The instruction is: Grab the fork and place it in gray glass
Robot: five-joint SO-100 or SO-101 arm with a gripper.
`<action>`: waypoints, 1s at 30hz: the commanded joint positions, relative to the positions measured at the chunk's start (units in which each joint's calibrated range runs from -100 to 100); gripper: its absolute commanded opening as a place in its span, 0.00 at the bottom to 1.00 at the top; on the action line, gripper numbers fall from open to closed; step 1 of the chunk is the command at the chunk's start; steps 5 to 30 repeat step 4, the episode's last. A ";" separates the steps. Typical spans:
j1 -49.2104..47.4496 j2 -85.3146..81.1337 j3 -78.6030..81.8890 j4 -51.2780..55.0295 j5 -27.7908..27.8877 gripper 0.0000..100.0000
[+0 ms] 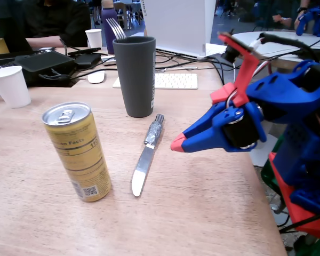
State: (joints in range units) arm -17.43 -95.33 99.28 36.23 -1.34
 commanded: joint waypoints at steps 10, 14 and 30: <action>0.00 -0.04 0.44 0.06 0.10 0.00; 0.00 -0.04 0.44 0.06 0.10 0.00; 0.00 -0.04 0.44 0.06 0.10 0.00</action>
